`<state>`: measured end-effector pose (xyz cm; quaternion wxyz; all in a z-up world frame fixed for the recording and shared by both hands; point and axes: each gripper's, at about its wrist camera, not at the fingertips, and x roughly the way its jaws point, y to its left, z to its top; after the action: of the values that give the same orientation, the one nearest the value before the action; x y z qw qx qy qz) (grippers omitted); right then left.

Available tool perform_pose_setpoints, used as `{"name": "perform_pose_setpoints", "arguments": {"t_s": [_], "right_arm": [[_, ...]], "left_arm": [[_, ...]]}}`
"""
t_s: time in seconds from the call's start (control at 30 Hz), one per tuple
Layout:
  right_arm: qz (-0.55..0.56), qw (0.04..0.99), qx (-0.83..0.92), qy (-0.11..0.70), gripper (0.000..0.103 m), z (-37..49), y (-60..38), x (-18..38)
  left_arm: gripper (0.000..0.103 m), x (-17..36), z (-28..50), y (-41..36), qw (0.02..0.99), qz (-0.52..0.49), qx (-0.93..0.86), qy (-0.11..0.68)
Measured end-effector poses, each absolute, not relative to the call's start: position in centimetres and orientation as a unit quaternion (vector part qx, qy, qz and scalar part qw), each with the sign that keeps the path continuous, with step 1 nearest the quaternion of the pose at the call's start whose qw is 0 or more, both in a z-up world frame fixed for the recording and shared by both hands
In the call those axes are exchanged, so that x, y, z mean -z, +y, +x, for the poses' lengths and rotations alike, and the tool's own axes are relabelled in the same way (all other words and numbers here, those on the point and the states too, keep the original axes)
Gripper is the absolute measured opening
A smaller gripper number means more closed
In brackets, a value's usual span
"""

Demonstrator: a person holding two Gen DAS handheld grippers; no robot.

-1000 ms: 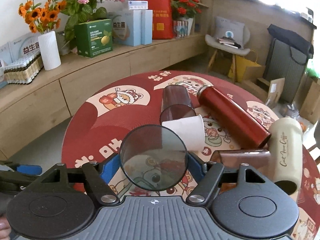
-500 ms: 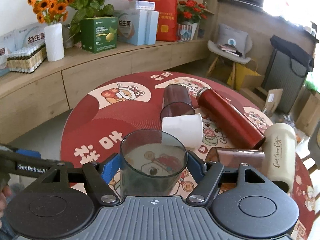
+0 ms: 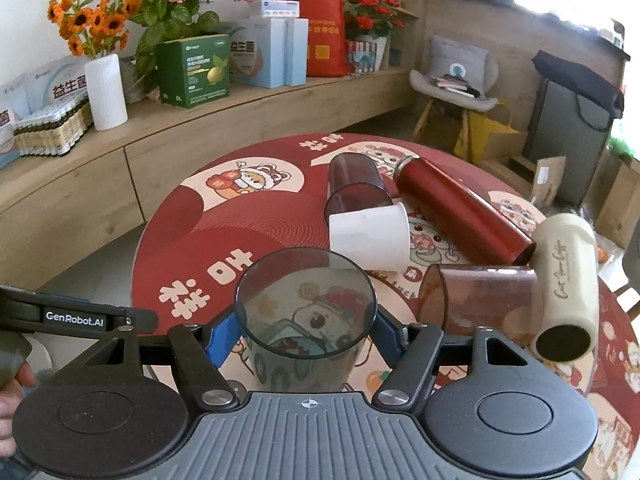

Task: Flip cup upright
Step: 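Rotate the grey cup upright in the right gripper and lower it to the table, then open the right gripper and withdraw from the upright grey cup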

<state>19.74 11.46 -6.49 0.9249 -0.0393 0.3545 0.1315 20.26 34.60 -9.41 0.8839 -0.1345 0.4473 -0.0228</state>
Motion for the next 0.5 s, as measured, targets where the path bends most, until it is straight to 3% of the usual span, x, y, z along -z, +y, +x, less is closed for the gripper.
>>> {"name": "perform_pose_setpoints", "arguments": {"t_s": [0.17, 0.33, 0.5], "right_arm": [[-0.005, 0.924, -0.123, 0.361, 0.081, 19.4, 10.4, 6.8], [0.015, 0.92, -0.122, 0.371, 0.082, 18.3, 9.6, 6.9], [0.031, 0.921, -0.115, 0.372, 0.093, 16.4, 8.4, 6.3]], "left_arm": [[0.095, 8.5, 19.6, 33.7, 0.894, -0.122, 0.048, 0.428], [0.097, 6.8, 18.2, 32.9, 0.909, -0.107, 0.051, 0.399], [0.097, 4.1, 16.3, 31.5, 0.924, -0.086, 0.059, 0.367]]}}
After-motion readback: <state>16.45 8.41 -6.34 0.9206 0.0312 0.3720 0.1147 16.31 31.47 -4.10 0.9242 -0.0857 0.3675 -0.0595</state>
